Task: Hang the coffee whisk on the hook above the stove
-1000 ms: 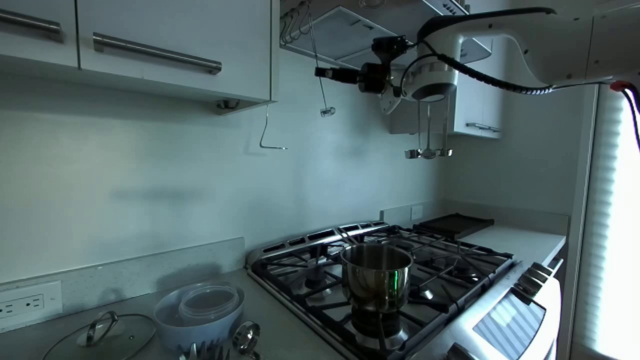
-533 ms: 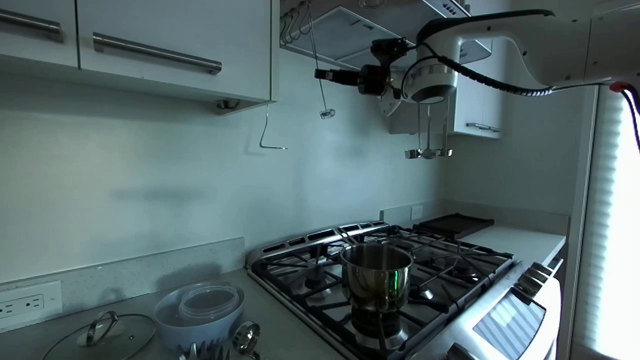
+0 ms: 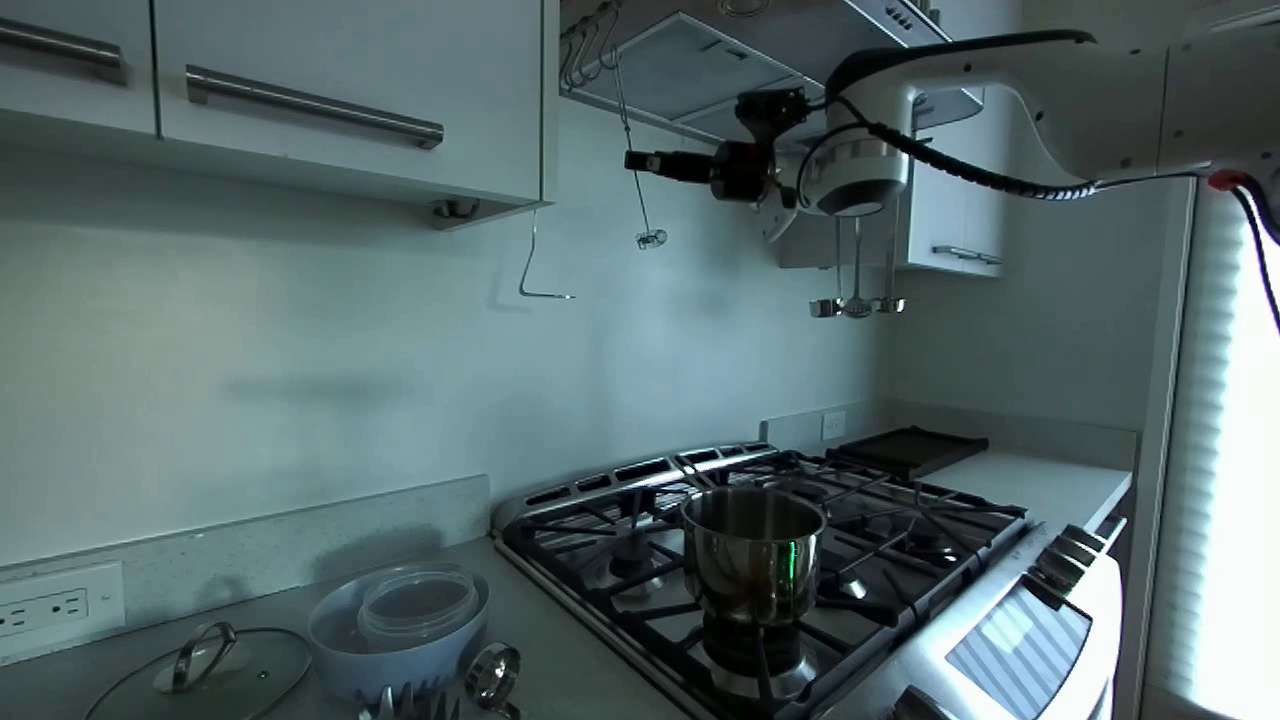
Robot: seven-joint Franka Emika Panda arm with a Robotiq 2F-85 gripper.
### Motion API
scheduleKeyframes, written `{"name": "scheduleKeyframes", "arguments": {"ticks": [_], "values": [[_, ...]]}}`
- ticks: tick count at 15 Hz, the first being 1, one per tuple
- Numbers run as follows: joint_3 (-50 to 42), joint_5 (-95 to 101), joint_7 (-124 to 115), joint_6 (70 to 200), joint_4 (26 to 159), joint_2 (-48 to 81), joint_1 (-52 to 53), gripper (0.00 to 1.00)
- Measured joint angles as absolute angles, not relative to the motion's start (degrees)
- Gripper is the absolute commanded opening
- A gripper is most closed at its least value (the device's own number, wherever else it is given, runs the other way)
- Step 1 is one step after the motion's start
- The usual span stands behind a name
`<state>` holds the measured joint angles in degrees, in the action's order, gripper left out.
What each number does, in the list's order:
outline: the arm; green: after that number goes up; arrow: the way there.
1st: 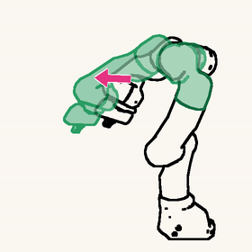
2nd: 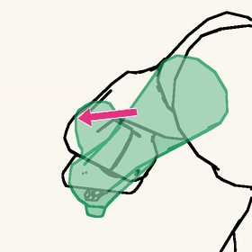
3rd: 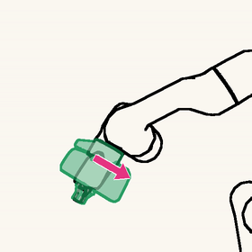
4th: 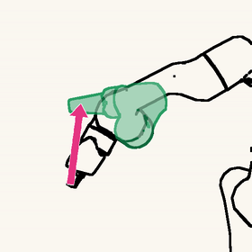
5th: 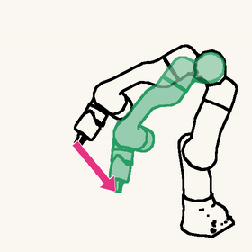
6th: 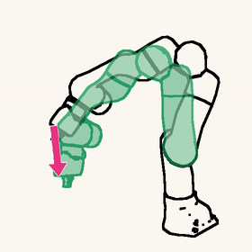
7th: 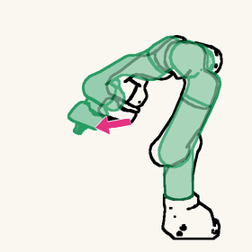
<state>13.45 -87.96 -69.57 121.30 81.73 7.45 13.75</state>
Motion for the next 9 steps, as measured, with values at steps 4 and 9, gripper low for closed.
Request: {"name": "scheduleKeyframes", "arguments": {"ticks": [4,9], "values": [[13.53,-87.84,-69.79,121.3,81.73,7.81,13.94,0.01],[13.6,-87.56,-70.33,121.29,81.75,8.21,14.11,0.01]]}}
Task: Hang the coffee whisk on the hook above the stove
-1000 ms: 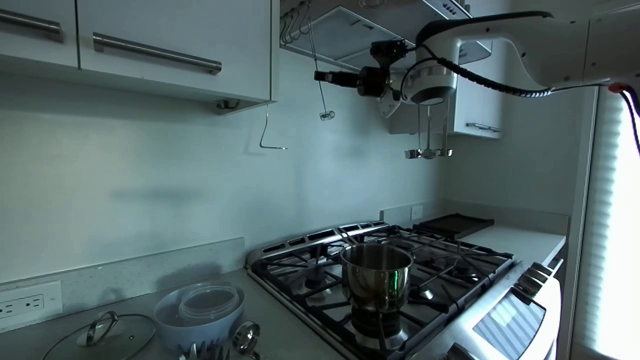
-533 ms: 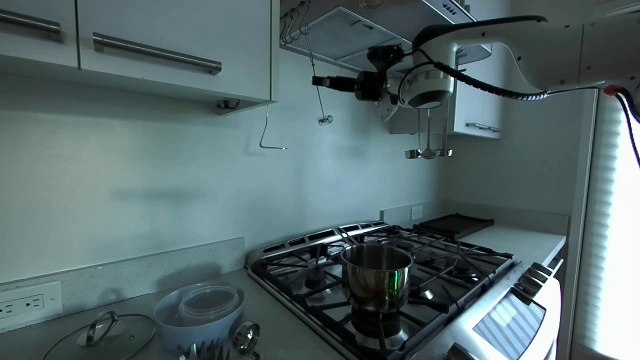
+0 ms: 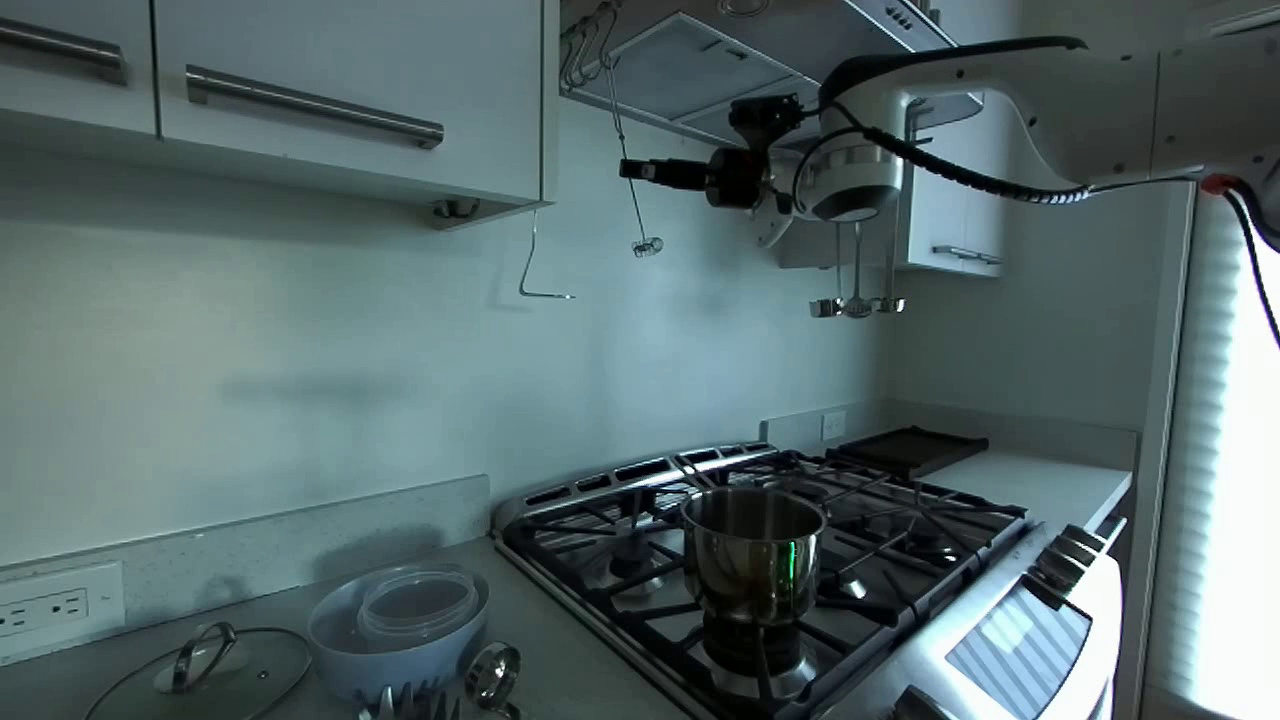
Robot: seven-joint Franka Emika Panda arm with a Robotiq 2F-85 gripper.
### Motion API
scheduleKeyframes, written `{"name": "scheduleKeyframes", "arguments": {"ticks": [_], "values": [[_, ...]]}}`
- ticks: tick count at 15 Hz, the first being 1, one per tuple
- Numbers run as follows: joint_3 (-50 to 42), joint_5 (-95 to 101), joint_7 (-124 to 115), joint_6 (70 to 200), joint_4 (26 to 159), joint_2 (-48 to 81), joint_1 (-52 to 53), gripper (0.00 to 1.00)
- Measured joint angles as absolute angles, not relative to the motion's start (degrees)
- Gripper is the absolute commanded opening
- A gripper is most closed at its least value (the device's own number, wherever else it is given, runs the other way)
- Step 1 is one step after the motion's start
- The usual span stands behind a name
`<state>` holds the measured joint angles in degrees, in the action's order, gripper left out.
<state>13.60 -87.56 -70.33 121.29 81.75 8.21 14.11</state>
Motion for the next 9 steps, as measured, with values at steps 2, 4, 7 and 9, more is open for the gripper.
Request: {"name": "scheduleKeyframes", "arguments": {"ticks": [2,4,7,9], "values": [[13.62,-87.48,-70.51,121.29,81.76,8.44,14.15,0.01],[13.62,-87.02,-70.78,121.29,81.78,8.68,14.21,0.01],[13.63,-86.44,-71.16,121.29,81.83,8.92,14.36,0.01],[13.64,-86.36,-71.42,121.29,81.83,8.93,14.41,0.01]]}}
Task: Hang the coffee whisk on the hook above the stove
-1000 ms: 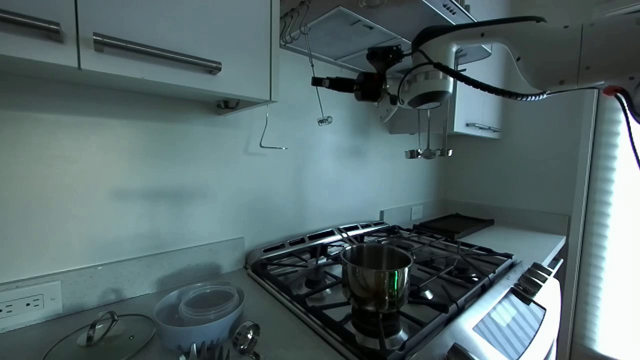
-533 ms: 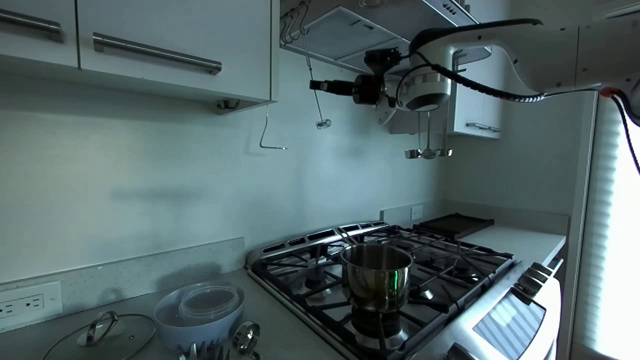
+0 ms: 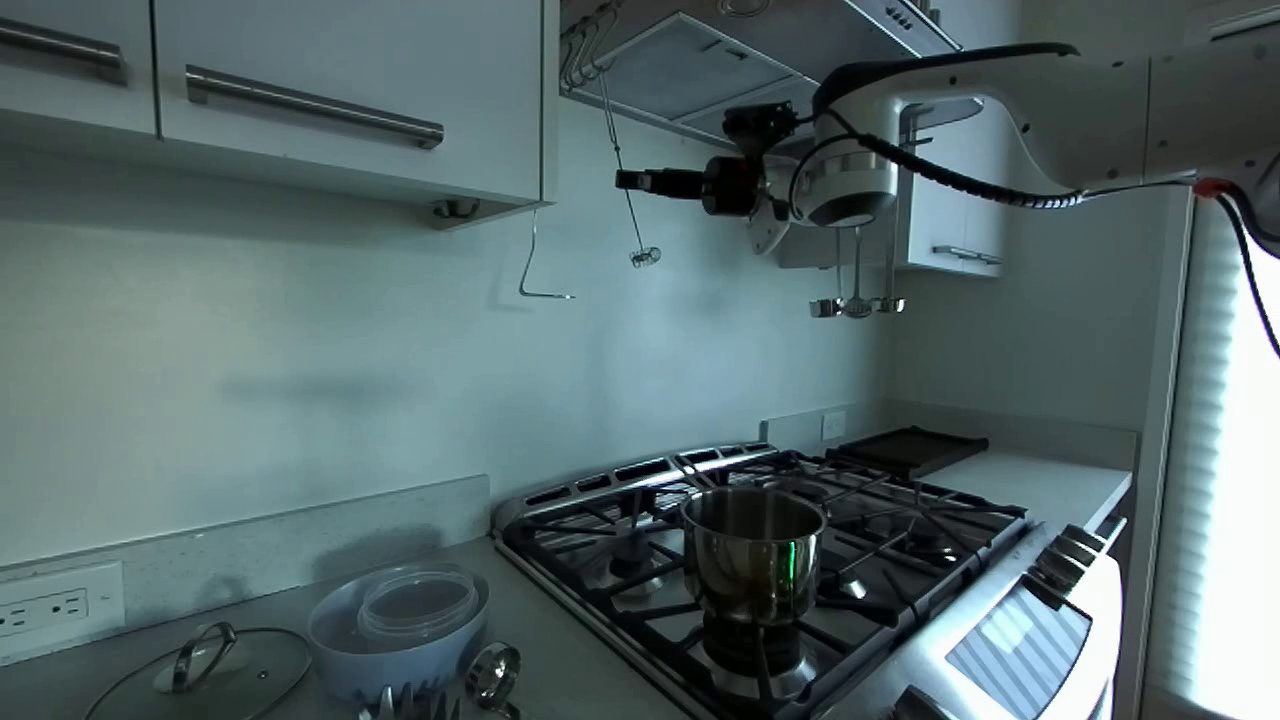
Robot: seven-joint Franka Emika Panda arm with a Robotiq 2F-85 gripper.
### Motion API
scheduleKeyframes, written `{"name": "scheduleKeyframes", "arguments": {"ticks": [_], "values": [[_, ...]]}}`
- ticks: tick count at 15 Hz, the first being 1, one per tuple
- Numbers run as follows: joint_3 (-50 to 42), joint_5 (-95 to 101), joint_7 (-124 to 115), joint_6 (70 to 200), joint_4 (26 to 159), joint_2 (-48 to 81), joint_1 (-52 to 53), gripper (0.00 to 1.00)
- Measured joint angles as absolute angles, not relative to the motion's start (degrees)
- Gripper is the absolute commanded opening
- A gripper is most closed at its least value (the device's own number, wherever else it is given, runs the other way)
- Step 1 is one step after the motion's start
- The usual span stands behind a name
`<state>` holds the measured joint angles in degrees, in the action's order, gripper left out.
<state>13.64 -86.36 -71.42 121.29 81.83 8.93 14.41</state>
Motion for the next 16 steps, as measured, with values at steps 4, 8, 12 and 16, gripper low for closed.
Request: {"name": "scheduleKeyframes", "arguments": {"ticks": [4,8,12,16], "values": [[13.65,-86.33,-71.81,121.29,81.83,8.93,14.53,0.29],[13.66,-85.87,-72.15,121.29,81.85,8.94,14.59,0.57],[13.65,-84.36,-72.33,121.23,81.85,8.93,14.58,0.88],[13.23,-80.54,-72.86,118.79,81.9,8.58,14.24,1.0]]}}
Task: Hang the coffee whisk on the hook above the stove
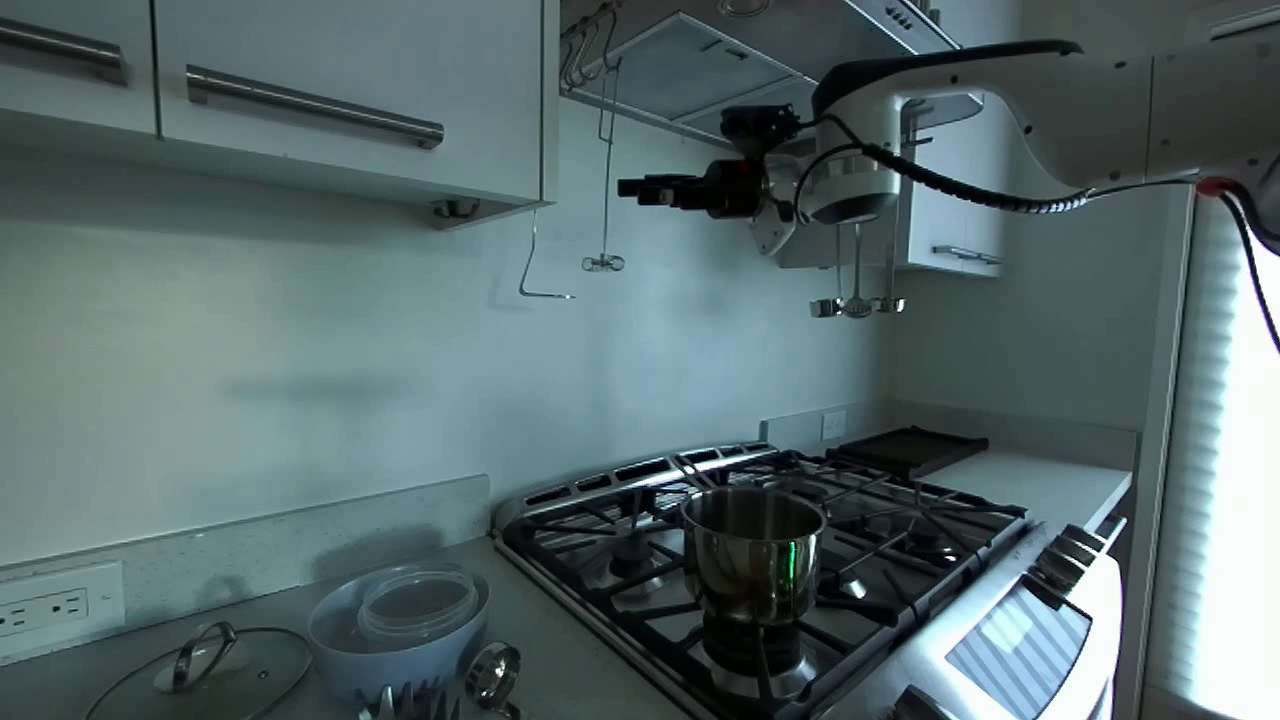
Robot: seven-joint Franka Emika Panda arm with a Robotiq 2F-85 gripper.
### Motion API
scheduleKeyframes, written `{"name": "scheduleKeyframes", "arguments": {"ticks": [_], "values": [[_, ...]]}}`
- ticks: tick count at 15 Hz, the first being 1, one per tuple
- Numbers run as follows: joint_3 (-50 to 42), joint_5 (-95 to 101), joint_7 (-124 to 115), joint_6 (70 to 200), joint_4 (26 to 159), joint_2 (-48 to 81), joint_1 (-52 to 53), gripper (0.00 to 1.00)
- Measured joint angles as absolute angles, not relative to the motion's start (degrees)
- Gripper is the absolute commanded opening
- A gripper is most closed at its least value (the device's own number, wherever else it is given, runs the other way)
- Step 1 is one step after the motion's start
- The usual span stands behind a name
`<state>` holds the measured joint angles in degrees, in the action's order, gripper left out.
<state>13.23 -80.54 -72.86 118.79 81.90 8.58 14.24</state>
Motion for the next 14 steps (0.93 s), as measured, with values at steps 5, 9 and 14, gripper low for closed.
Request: {"name": "scheduleKeyframes", "arguments": {"ticks": [5,9,14], "values": [[11.16,-73.07,-72.98,109.79,83.05,6.51,12.31,1.0],[9.06,-65.7,-72.66,100.44,83.57,3.42,10.21,1.0],[7.4,-54.77,-69.61,95.79,85.46,-2.51,8.3,1.0]]}}
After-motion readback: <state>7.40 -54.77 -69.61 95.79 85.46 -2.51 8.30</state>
